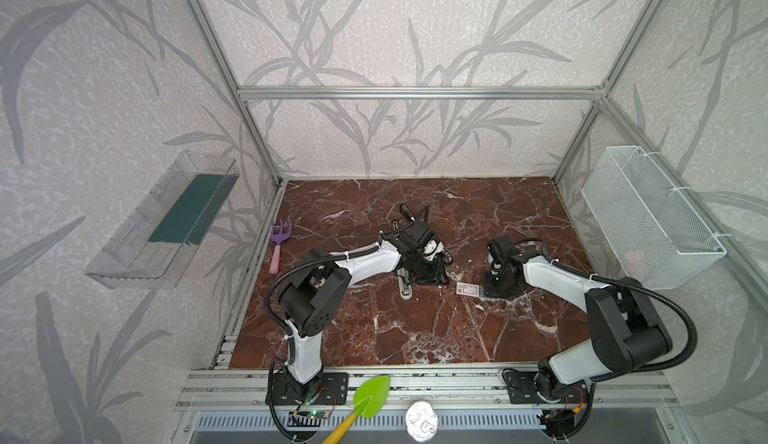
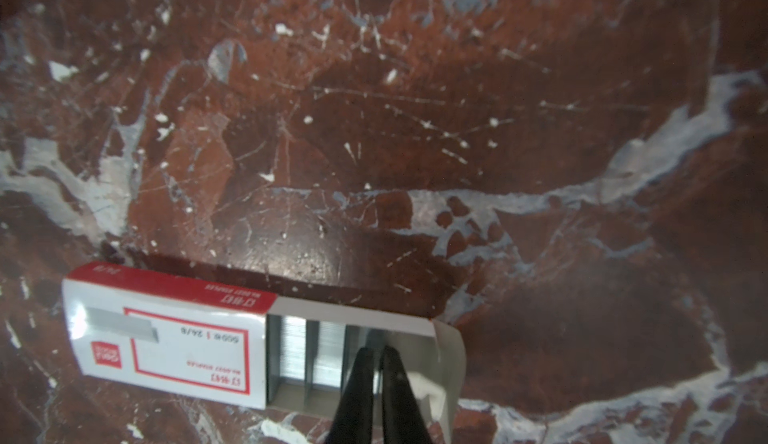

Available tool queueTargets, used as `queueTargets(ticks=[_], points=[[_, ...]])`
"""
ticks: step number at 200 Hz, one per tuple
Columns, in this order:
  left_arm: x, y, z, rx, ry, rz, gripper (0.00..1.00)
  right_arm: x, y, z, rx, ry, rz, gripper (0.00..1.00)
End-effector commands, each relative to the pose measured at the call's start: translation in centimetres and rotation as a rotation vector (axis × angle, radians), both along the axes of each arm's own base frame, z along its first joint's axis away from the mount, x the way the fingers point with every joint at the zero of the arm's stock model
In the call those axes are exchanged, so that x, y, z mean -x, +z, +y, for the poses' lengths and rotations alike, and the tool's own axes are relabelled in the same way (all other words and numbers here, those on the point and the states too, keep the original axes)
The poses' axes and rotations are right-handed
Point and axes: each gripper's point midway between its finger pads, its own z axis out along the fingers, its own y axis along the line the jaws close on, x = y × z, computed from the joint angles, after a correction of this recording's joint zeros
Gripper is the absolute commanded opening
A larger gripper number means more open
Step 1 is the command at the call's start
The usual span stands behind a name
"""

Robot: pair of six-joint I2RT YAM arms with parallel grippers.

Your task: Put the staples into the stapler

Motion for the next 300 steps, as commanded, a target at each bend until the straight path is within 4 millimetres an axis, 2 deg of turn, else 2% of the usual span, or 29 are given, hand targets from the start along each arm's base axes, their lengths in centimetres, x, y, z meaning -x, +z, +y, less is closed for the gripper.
queueTargets(ticks=[1, 43, 64, 98, 136, 161, 198, 216, 234, 264, 284, 300], points=[[-0.2, 1.3, 0.6, 0.008, 0.017, -0.031, 0.39, -0.7, 0.2, 0.0, 0.009, -0.011, -0.011, 0.08], [-0.4, 2.2, 1.0, 0.016, 0.033, -0.052, 0.39, -0.5, 0.2, -0.2, 0.019, -0.016, -0.007, 0.00], [-0.7, 2.9, 1.4, 0.020, 0.049, -0.069, 0.40, -0.5, 0.8, -0.4, 0.020, -0.019, -0.022, 0.00], [-1.7, 4.9, 2.0, 0.055, 0.094, -0.122, 0.40, -0.9, 3.1, -0.5, 0.008, -0.026, -0.087, 0.00], [-3.0, 8.8, 2.8, 0.185, 0.143, -0.181, 0.49, -1.5, 6.1, 0.0, -0.052, -0.023, -0.173, 0.00], [-3.9, 12.5, 3.7, 0.408, 0.196, -0.195, 0.53, -2.5, 9.1, 3.1, -0.237, 0.039, -0.272, 0.00], [-4.1, 17.0, 6.4, 0.617, 0.237, -0.302, 0.55, -4.1, 14.6, 10.4, -0.595, 0.206, -0.393, 0.00], [-3.8, 19.0, 7.6, 0.690, 0.238, -0.348, 0.58, -4.0, 17.0, 14.1, -0.726, 0.320, -0.422, 0.00], [-3.2, 20.8, 8.4, 0.756, 0.219, -0.379, 0.58, -3.7, 19.7, 17.0, -0.908, 0.401, -0.447, 0.00], [-1.7, 22.4, 8.8, 0.832, 0.167, -0.397, 0.53, -3.0, 23.5, 19.4, -1.129, 0.481, -0.467, 0.00], [-1.0, 23.2, 9.1, 0.862, 0.143, -0.403, 0.51, -2.4, 25.3, 20.2, -1.229, 0.527, -0.467, 0.00], [-0.9, 23.2, 9.6, 0.860, 0.151, -0.412, 0.53, -1.9, 26.4, 20.4, -1.298, 0.551, -0.459, 0.00]])
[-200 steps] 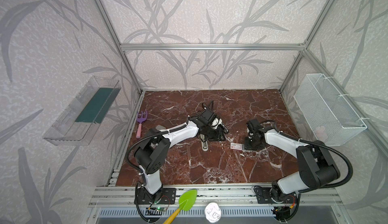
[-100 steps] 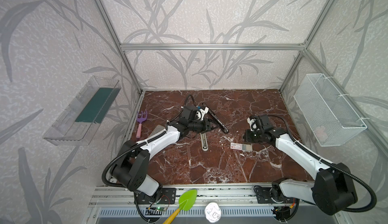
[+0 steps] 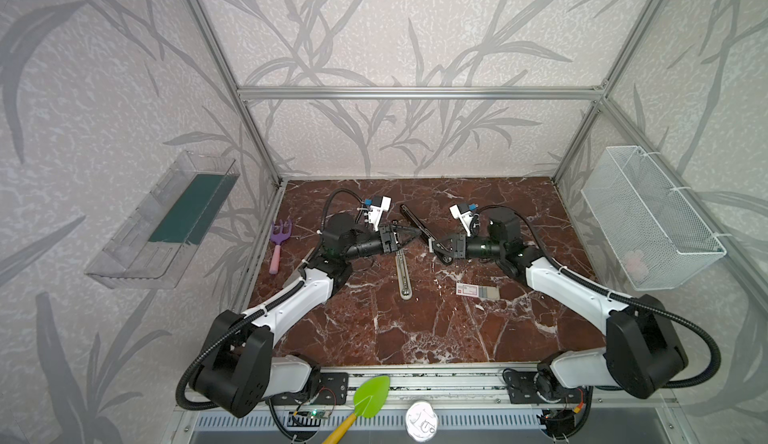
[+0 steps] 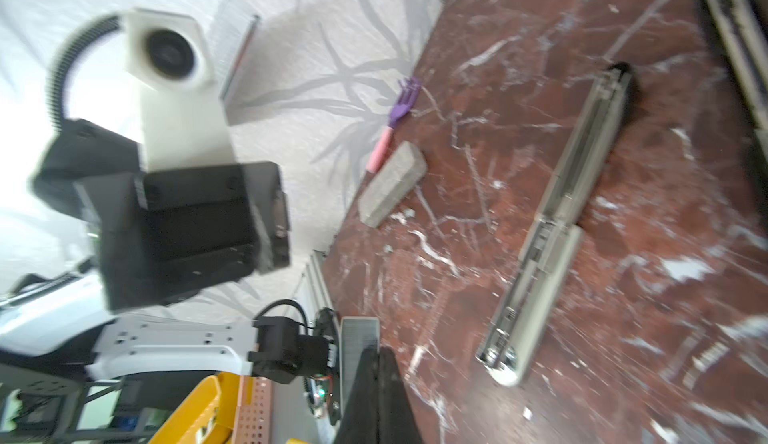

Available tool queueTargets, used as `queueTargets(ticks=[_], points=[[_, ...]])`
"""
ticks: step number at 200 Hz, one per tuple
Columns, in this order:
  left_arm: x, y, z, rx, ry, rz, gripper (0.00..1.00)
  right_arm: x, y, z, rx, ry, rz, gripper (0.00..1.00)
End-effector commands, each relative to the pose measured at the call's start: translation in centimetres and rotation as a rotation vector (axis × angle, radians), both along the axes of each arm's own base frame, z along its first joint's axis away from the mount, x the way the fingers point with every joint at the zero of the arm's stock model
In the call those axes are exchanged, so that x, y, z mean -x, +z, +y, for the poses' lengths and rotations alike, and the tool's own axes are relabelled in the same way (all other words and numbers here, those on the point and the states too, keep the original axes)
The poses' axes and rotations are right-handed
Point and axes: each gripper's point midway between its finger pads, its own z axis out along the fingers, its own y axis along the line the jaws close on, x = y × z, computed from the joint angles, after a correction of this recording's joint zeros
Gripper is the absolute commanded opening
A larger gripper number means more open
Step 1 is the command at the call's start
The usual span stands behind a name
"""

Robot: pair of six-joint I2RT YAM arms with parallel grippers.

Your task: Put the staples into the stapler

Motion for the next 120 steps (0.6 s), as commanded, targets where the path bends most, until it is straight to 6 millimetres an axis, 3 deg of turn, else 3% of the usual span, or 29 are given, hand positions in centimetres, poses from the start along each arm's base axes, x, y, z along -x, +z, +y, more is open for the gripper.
queueTargets(ticks=[1, 26, 60, 120], points=[[1.5, 2.1, 0.5, 0.053, -0.048, -0.063, 0.54, 1.7, 4.4, 1.1, -0.180, 0.139, -0.060, 0.00], [2.1, 3.2, 0.6, 0.075, -0.072, -0.091, 0.54, 2.3, 5.9, 1.4, -0.259, 0.187, -0.073, 0.00], [2.4, 4.0, 0.4, 0.105, -0.108, -0.095, 0.54, 2.8, 5.9, 1.7, -0.301, 0.235, -0.063, 0.00], [2.1, 3.8, 0.1, 0.115, -0.121, -0.076, 0.50, 4.2, 6.1, 2.8, -0.326, 0.318, -0.066, 0.00]])
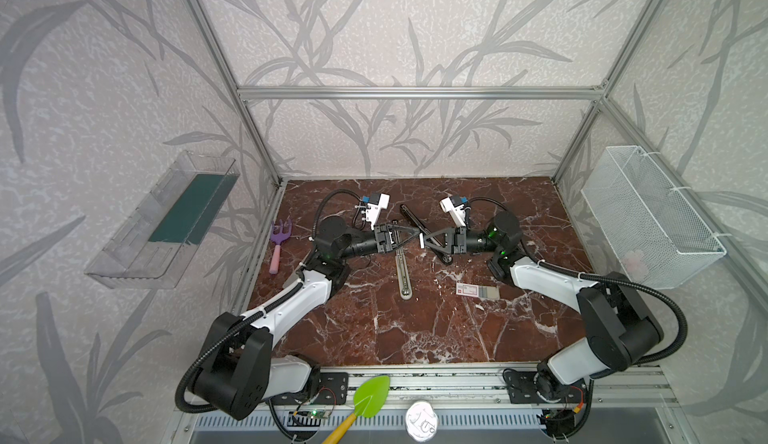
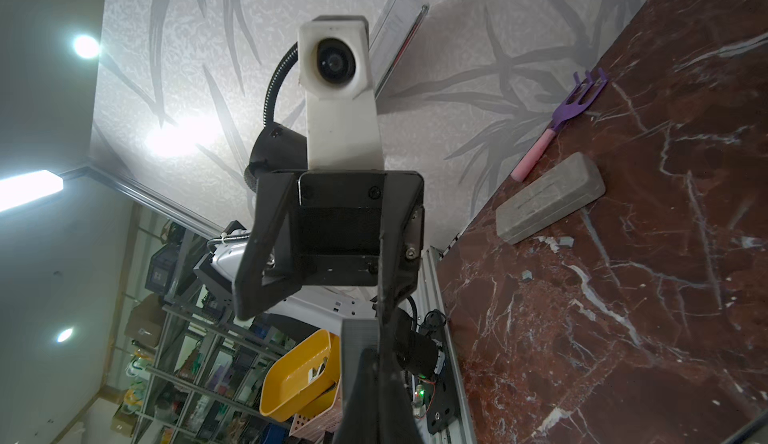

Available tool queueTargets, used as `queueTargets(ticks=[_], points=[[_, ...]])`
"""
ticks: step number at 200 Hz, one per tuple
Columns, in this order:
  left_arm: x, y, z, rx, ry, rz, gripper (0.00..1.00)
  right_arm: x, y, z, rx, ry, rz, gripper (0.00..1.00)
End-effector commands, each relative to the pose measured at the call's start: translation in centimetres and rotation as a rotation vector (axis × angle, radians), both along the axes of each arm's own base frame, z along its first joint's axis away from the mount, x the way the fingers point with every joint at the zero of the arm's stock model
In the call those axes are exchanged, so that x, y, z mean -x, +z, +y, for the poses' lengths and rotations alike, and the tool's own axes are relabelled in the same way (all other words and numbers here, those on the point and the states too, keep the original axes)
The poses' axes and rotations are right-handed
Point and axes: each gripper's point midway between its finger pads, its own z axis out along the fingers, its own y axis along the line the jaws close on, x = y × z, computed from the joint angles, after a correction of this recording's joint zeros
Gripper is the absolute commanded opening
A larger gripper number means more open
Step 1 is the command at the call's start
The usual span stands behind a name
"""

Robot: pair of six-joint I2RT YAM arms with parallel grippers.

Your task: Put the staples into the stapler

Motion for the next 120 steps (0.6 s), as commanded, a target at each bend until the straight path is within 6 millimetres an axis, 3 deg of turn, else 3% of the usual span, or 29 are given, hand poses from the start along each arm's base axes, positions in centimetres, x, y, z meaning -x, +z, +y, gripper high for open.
queueTargets(ticks=[1, 26, 89, 120], points=[[0.6, 1.0, -0.1, 0.024, -0.035, -0.029, 0.50, 1.4, 1.3, 0.2, -0.037, 0.059, -0.062, 0.00], [0.5, 0.7, -0.1, 0.015, -0.036, -0.021, 0.50, 1.7, 1.6, 0.3, -0.040, 0.068, -0.069, 0.00], [0.7, 0.9, -0.2, 0.016, -0.048, -0.023, 0.35, 0.9, 1.3, 0.6, -0.049, 0.052, -0.046, 0.00], [1.0, 0.5, -0.4, 0.006, -0.059, -0.015, 0.34, 0.6, 0.9, 0.6, -0.042, 0.042, -0.035, 0.00]])
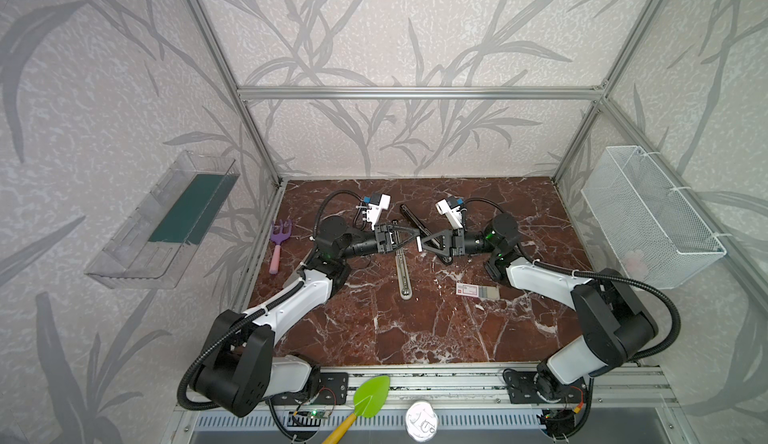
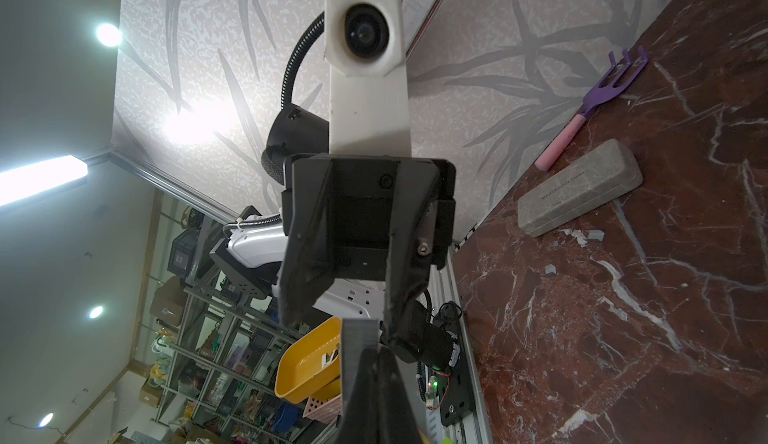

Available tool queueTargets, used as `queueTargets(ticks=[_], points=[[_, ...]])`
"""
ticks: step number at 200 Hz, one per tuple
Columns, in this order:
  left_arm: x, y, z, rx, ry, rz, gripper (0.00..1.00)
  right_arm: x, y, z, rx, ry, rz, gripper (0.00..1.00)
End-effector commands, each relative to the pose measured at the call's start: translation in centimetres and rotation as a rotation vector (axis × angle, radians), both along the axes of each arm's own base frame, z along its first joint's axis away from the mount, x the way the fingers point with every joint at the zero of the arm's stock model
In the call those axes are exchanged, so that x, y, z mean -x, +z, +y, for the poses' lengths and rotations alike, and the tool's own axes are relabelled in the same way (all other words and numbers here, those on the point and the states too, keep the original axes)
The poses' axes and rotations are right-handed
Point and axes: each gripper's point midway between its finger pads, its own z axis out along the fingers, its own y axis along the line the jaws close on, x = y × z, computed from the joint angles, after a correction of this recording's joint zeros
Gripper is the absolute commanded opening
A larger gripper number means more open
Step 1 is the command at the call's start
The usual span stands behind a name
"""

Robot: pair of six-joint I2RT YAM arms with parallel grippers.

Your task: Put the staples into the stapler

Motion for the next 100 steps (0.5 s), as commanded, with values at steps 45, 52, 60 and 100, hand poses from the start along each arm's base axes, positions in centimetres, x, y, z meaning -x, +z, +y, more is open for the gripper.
queueTargets(ticks=[45, 52, 60, 100], points=[[1.0, -0.3, -0.3, -0.033, -0.039, -0.020, 0.40, -0.2, 1.1, -0.1, -0.033, -0.010, -0.045, 0.00], [1.0, -0.4, -0.3, -0.036, -0.039, -0.020, 0.40, -0.2, 1.1, -0.2, -0.034, -0.011, -0.046, 0.00], [1.0, -0.4, -0.3, -0.038, -0.038, -0.020, 0.40, -0.3, 1.0, -0.2, -0.032, -0.014, -0.043, 0.00], [1.0, -0.5, -0.3, -0.039, -0.037, -0.017, 0.33, -0.6, 0.6, -0.3, -0.023, -0.023, -0.031, 0.00]])
